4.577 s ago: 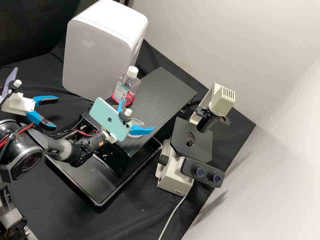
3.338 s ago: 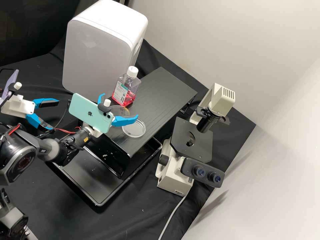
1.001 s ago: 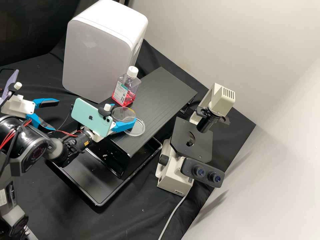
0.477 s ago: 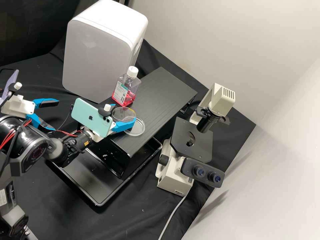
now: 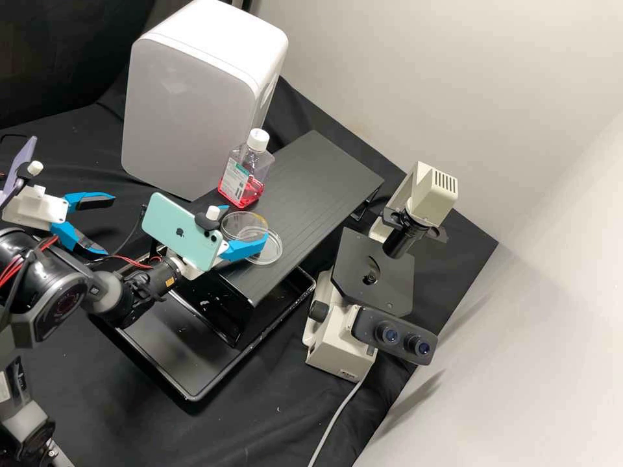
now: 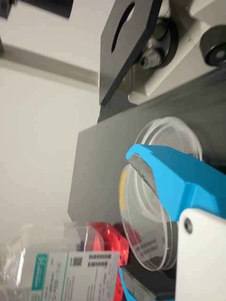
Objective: Place the lid on the petri dish
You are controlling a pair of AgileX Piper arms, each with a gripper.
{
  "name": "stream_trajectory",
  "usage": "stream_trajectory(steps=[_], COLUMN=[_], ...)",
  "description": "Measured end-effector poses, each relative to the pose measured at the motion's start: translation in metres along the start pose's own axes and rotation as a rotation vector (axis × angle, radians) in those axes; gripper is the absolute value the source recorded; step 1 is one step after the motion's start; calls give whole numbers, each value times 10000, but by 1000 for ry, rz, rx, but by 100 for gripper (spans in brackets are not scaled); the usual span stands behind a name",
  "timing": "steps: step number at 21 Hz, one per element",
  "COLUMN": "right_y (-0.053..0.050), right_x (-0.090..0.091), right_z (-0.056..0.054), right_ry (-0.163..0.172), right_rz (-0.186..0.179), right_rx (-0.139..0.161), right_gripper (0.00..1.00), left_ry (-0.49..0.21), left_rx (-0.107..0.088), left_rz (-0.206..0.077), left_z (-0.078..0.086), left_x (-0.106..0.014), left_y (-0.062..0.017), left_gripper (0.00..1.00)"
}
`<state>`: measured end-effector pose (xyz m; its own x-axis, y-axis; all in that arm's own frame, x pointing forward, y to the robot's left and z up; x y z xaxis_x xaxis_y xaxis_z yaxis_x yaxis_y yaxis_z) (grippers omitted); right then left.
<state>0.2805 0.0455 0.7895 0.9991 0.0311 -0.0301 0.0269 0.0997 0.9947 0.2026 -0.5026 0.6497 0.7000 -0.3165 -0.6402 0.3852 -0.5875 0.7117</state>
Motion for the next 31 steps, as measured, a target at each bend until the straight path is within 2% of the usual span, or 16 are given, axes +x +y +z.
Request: stream_trajectory(steps=[4, 5, 11, 16, 21, 31], right_y=[100, 117, 154, 172, 190, 239], right_x=[-69, -76, -99, -99, -98, -101], right_z=[58, 73, 115, 142, 177, 243], right_ry=[-24, -30, -47, -59, -70, -93], right_rz=[29, 36, 51, 56, 61, 79], right_rx=[33, 33, 82, 89, 128, 136], right_gripper=[0, 0, 0, 0, 0, 0], left_ry=[-1, -1, -1, -1, -1, -1], left_rx=[0, 0, 0, 0, 0, 0], left_rz=[0, 0, 0, 0, 0, 0], left_z=[2, 2, 2, 2, 2, 2], left_x=[0, 0, 0, 0, 0, 0], left_y=[-1, -1, -1, -1, -1, -1], left_gripper=[100, 100, 100, 100, 100, 100])
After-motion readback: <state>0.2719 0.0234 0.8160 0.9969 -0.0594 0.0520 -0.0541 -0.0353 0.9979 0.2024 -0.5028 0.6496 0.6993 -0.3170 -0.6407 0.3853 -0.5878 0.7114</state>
